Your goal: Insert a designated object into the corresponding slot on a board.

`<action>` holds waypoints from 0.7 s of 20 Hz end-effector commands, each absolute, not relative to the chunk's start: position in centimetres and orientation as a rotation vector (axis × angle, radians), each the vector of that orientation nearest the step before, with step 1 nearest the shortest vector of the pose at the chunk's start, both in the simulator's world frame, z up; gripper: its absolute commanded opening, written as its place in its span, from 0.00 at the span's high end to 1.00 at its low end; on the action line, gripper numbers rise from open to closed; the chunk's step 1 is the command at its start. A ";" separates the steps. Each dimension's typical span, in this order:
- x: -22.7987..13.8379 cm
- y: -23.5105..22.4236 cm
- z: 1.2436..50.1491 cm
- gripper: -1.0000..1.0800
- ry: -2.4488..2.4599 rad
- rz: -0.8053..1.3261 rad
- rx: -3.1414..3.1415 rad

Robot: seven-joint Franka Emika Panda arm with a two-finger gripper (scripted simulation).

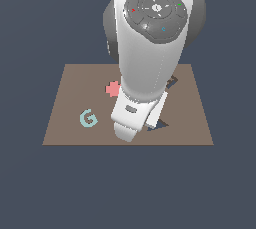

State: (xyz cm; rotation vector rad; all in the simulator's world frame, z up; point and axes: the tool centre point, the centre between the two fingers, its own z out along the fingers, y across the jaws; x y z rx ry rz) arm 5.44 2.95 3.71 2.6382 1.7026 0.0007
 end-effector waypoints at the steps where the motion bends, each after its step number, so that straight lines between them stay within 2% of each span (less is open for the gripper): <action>1: 5.1 4.8 3.8 1.00 1.859 0.001 2.530; 14: -0.5 12.7 3.9 1.00 2.552 0.000 1.829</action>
